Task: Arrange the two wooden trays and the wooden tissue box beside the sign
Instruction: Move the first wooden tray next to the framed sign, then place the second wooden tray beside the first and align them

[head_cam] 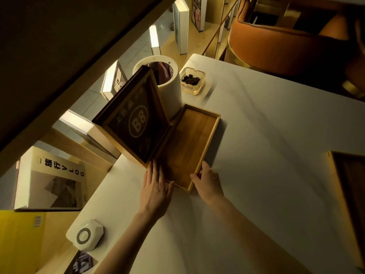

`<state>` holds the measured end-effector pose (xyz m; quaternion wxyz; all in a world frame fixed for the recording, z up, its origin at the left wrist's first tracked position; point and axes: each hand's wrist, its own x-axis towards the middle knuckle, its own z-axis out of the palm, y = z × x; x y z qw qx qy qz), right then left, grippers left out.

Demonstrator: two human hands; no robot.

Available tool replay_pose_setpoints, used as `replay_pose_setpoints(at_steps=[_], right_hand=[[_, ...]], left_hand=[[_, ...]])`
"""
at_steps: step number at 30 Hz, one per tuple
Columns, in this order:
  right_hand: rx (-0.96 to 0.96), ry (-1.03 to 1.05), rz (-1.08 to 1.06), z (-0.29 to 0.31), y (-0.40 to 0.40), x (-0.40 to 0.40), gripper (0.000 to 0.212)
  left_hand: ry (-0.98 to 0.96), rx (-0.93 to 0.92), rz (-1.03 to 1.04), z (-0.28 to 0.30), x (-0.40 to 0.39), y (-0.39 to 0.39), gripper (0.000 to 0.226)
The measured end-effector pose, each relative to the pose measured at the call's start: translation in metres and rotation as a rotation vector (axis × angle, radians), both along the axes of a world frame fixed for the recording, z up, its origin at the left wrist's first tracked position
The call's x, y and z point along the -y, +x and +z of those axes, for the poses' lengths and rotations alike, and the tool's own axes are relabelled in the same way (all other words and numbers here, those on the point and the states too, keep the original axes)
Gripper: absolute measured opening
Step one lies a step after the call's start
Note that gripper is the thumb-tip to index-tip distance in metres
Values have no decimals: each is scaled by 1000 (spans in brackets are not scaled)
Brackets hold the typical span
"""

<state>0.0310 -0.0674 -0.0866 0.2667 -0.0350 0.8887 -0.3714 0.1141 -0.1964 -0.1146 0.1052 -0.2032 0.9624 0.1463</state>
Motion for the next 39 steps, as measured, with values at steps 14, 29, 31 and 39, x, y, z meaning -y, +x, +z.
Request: replay_pose_setpoints(at_steps=[14,29,31,39], right_hand=[[-166,446,635,40,-16,-42,29],[-669,470,46,100,22,-267,25],[-674,480,-50,100,29,-300,28],[-606,486,-302,68,49,-414,40]], left_hand=[[-80,146,-207,45,-19,-21,42],[166,-263,-581,107,-220,-61,37],[157,-263,-613,109,-253,-63,37],[108,-163,-676,74,-350,-69,62]])
